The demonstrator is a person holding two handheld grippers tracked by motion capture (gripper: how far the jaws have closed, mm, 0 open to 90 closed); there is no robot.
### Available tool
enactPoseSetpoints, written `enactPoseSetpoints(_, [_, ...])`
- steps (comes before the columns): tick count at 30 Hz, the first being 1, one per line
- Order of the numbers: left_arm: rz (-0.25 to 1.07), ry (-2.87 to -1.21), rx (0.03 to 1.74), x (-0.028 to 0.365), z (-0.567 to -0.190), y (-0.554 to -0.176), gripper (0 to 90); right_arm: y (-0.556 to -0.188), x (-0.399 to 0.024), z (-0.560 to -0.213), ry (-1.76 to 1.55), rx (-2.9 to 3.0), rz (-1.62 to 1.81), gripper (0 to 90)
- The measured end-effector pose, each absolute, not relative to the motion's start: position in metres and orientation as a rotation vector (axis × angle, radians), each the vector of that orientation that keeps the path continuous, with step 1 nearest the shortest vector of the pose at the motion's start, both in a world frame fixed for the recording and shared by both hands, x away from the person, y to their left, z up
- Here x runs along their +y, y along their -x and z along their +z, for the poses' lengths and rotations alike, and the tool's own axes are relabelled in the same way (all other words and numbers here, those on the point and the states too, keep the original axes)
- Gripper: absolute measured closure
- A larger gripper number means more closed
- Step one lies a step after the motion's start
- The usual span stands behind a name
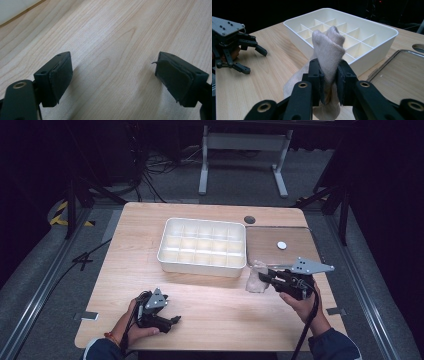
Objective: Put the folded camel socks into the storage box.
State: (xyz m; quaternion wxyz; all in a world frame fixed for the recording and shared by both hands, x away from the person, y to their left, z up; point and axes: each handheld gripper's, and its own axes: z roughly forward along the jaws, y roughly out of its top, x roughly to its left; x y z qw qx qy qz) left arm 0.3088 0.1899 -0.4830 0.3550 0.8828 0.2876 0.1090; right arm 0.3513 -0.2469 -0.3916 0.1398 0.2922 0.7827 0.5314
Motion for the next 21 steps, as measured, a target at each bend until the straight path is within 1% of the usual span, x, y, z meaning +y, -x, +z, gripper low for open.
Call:
enactPoseSetpoints(12, [0.281,-2.279,0.747,0.190,-0.483,-0.309,14.7,-0.357,-0.241,-0.381,-0.803,2.252,1.510,75.8])
enactPoseSetpoints(21, [0.278,-2.275,0.752,0.189,-0.483,-0.308,14.7,-0.369,-0.231,-0.369,-0.768,2.262,1.488,75.7])
